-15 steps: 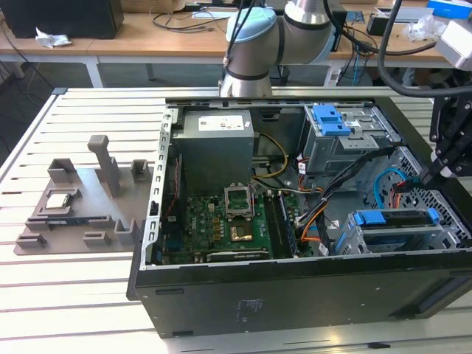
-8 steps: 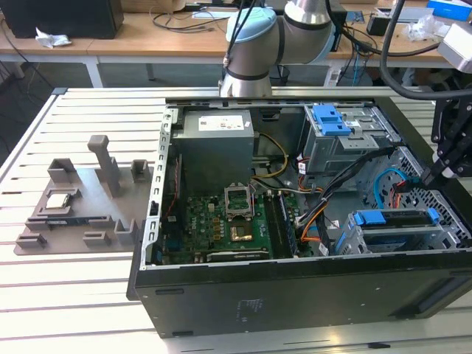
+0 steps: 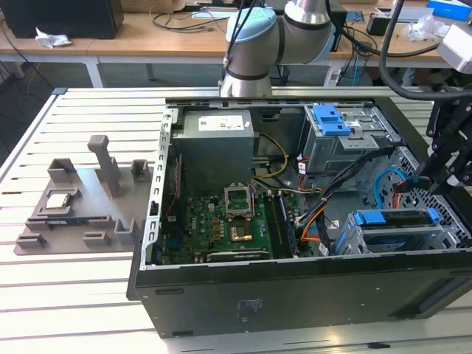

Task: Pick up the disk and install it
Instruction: 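Insert the first disk wire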

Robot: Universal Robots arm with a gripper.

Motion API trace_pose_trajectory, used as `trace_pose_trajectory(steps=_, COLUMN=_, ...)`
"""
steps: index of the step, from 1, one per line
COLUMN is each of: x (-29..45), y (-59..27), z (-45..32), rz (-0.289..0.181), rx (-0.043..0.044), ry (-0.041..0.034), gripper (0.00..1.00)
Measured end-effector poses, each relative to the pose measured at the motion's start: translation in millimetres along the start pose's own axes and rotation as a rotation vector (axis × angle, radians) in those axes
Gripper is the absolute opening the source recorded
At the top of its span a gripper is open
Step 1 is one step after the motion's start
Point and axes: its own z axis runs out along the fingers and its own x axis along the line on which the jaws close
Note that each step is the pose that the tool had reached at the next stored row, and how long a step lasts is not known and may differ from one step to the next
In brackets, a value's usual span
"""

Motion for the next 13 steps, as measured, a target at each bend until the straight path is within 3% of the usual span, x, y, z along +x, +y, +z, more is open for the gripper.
trace_pose_trajectory(steps=1, x=-6.4, y=-0.2, z=0.8, rz=0.001, rx=0.0003, ry=0.0117, gripper=0.36)
trace_pose_trajectory(steps=2, x=-12.8, y=-0.6, z=2.4, rz=0.002, rx=0.0003, ry=0.0184, gripper=0.36)
trace_pose_trajectory(steps=4, x=-24.2, y=-7.6, z=10.1, rz=0.002, rx=-0.0028, ry=0.0218, gripper=0.36)
trace_pose_trajectory(steps=8, x=-26.7, y=-12.8, z=24.8, rz=0.003, rx=-0.0061, ry=0.0219, gripper=0.36)
trace_pose_trajectory(steps=13, x=-26.6, y=-13.2, z=27.4, rz=0.004, rx=-0.006, ry=0.0278, gripper=0.36)
